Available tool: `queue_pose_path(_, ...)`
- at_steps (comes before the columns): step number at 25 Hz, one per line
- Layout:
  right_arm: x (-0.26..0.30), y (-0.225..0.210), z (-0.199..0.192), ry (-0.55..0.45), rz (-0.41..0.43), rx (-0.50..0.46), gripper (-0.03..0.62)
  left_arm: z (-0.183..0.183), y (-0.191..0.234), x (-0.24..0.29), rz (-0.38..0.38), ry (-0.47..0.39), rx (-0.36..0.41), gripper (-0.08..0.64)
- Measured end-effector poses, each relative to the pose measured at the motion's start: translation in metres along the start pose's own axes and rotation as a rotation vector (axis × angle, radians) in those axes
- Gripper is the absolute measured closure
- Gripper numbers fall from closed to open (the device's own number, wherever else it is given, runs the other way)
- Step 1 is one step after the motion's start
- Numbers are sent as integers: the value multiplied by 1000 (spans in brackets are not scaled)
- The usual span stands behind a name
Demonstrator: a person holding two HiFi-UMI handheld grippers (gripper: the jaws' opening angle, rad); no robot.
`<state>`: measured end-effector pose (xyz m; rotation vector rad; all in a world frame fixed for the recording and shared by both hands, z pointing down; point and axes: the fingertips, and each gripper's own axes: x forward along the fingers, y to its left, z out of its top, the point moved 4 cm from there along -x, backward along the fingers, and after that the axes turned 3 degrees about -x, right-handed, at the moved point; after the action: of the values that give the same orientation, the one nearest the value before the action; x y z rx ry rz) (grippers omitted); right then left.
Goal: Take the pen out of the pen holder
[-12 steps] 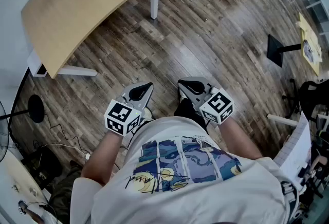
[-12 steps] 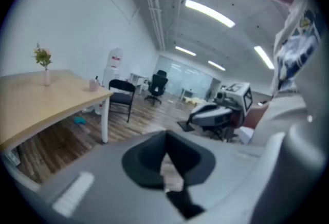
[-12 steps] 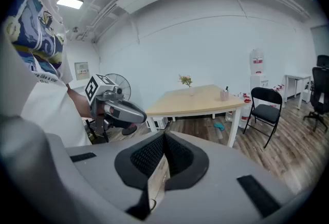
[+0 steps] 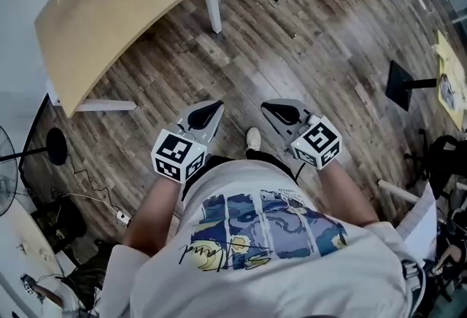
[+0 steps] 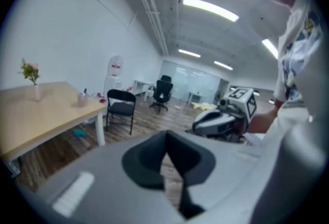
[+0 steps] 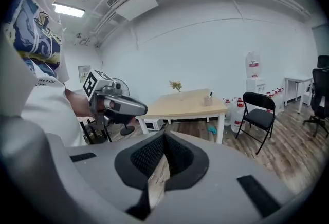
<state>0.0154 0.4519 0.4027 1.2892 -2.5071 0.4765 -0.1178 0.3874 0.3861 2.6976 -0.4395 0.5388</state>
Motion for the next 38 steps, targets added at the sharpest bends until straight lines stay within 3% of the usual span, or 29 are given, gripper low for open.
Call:
queue_pose_path(6, -6, -50, -4, -19, 69, 44, 586, 13, -4, 40, 50, 24, -9, 551)
queue_pose_path(10, 19, -72, 6, -23, 72, 51, 580, 22, 21, 49, 92, 13, -24, 551)
queue_pose_path(12, 38, -84, 15, -12, 65, 26, 539, 26, 43, 54, 112, 5, -24, 549)
queue_pose_path(23, 138, -172, 92, 66, 0, -47, 534, 107, 202, 101, 108, -78, -17, 520)
queue_pose_path(28, 193, -201, 127, 45, -21, -54, 547, 128, 273, 106, 125, -92, -15, 522)
queue_pose_path(38, 267, -260, 157, 80, 109, -72, 562, 151, 383, 131, 264, -105, -72, 522)
